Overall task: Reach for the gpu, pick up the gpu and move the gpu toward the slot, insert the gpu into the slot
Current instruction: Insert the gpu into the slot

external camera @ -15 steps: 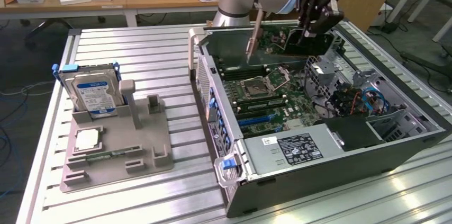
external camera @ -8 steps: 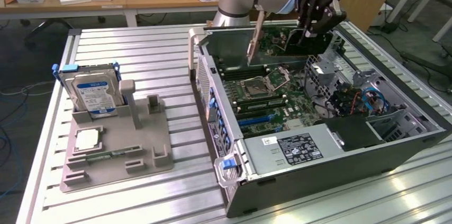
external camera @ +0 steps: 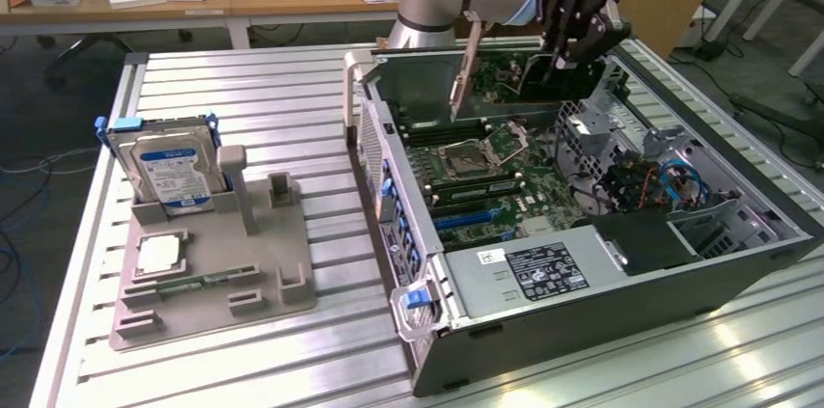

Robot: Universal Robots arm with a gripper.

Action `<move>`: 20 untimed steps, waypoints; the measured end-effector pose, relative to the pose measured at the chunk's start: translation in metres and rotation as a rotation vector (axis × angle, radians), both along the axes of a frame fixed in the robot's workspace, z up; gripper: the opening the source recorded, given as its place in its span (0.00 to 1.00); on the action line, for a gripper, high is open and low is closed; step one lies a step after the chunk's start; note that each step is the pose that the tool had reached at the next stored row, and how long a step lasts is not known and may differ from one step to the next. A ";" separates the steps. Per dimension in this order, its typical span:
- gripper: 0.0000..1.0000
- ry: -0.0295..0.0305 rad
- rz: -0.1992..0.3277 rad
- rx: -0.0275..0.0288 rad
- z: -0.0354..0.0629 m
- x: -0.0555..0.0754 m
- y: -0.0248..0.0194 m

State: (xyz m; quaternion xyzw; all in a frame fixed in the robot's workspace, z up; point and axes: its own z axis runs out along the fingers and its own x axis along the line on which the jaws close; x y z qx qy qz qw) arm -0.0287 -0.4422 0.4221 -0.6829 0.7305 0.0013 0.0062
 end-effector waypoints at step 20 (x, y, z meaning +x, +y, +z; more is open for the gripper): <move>0.26 -0.0474 0.069 -0.0005 -0.0123 -0.004 0.0016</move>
